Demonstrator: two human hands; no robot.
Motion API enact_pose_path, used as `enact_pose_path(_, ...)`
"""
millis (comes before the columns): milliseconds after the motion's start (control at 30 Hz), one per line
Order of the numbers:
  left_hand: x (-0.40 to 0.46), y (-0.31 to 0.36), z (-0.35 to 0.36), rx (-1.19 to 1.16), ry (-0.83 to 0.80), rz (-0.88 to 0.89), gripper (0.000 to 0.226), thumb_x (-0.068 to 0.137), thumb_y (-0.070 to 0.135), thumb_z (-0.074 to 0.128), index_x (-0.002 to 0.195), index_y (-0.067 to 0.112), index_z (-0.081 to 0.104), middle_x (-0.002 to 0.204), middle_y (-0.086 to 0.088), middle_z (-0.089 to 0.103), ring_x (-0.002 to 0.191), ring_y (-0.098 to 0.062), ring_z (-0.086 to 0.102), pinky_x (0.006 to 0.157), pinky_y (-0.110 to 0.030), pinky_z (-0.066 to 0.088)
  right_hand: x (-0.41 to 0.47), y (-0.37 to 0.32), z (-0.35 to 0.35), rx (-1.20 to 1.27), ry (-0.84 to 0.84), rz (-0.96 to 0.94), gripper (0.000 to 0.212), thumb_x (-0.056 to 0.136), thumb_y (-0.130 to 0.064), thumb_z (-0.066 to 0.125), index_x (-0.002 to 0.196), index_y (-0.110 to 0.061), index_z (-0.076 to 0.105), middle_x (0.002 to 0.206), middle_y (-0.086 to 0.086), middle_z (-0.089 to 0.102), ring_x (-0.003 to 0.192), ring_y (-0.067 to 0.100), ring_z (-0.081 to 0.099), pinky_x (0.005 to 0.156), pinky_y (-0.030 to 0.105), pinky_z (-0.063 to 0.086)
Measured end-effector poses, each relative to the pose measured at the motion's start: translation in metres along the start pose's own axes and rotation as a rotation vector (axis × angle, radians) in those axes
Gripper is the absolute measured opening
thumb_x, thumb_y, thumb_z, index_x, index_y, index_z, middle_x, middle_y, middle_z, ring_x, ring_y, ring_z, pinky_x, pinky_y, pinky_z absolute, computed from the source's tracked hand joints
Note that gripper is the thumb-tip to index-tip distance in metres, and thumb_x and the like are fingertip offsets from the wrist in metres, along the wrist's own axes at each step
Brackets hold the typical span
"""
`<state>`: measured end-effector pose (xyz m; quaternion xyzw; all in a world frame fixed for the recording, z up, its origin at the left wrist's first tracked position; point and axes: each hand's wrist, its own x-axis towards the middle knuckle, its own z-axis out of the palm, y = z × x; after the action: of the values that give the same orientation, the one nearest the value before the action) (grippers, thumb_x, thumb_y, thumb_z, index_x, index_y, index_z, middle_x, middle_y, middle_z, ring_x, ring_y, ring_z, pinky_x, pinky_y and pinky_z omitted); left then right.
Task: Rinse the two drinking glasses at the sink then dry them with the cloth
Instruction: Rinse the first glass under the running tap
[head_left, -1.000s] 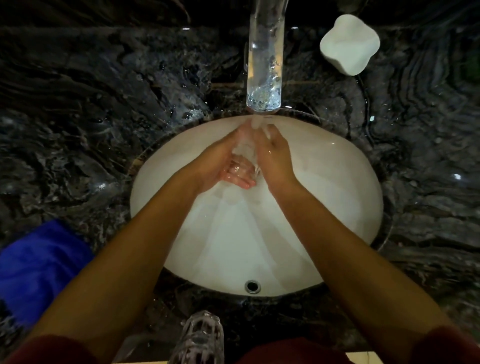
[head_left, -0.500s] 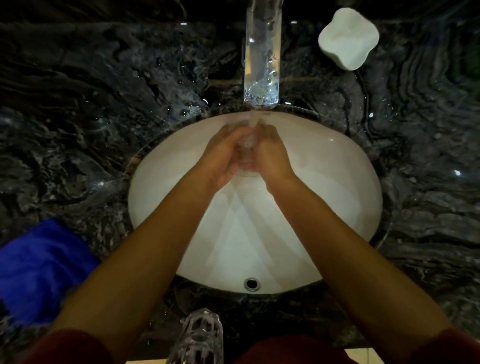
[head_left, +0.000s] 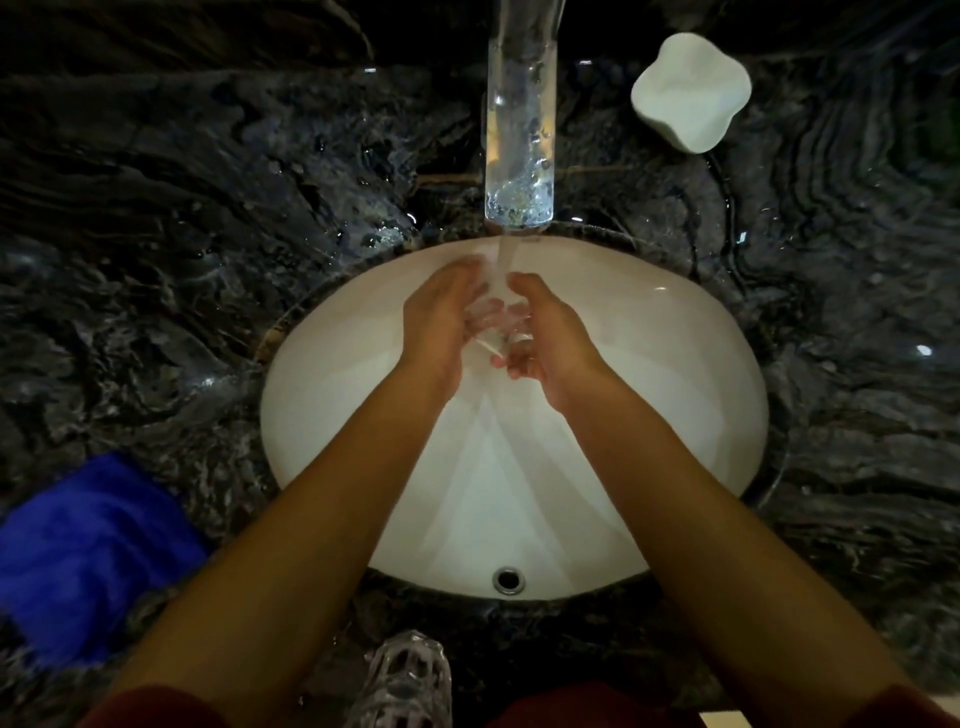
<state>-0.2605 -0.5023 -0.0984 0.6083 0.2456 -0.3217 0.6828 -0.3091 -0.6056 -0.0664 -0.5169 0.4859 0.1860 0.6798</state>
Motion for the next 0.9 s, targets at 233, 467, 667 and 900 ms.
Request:
enact_pose_path(233,0.007,0.013,-0.003,0.251,-0.017,-0.005,0.035,0.104,0.036,0.042,0.104,0.014,0.070,0.089,-0.015,0.073,0.056,-0.026,0.060,0.048,-0.029,0.046,0.014,-0.014,-0.016,0.005,-0.056,-0.127,0.040,0.105,-0.047,0.048,0.085,-0.016,0.063,0.065,0.000,0.063,0.052,0.016,0.047,0.051,0.028,0.034)
enact_pose_path(467,0.013,0.020,-0.004,0.395,-0.089,-0.149,0.041,0.103,0.035,0.038,0.098,0.005,0.066,0.066,-0.015,0.065,0.043,-0.025,0.052,0.041,-0.021,0.032,0.032,-0.026,-0.027,-0.731,-0.117,-0.384,0.018,0.093,-0.014,0.061,0.109,-0.007,0.067,0.096,0.011,0.072,0.065,0.019,0.062,0.055,0.030,0.044)
enact_pose_path(667,0.012,0.013,-0.005,0.265,-0.106,-0.105,0.030,0.099,0.028,0.041,0.085,0.008,0.058,0.053,-0.004,0.059,0.039,-0.022,0.045,0.042,-0.022,0.026,0.053,-0.017,-0.008,-0.632,0.040,-0.331,0.023,0.080,-0.033,0.078,0.097,-0.016,0.077,0.098,0.006,0.078,0.084,0.022,0.073,0.072,0.034,0.059)
enact_pose_path(900,0.014,-0.002,-0.008,0.415,0.052,0.277,0.035,0.106,0.025,0.042,0.097,0.004,0.069,0.086,-0.026,0.070,0.064,-0.030,0.062,0.053,-0.038,0.047,0.038,0.003,-0.019,-0.101,-0.279,0.101,0.020,0.100,-0.009,0.049,0.087,-0.012,0.065,0.054,0.003,0.052,0.032,0.006,0.027,0.034,0.018,0.017)
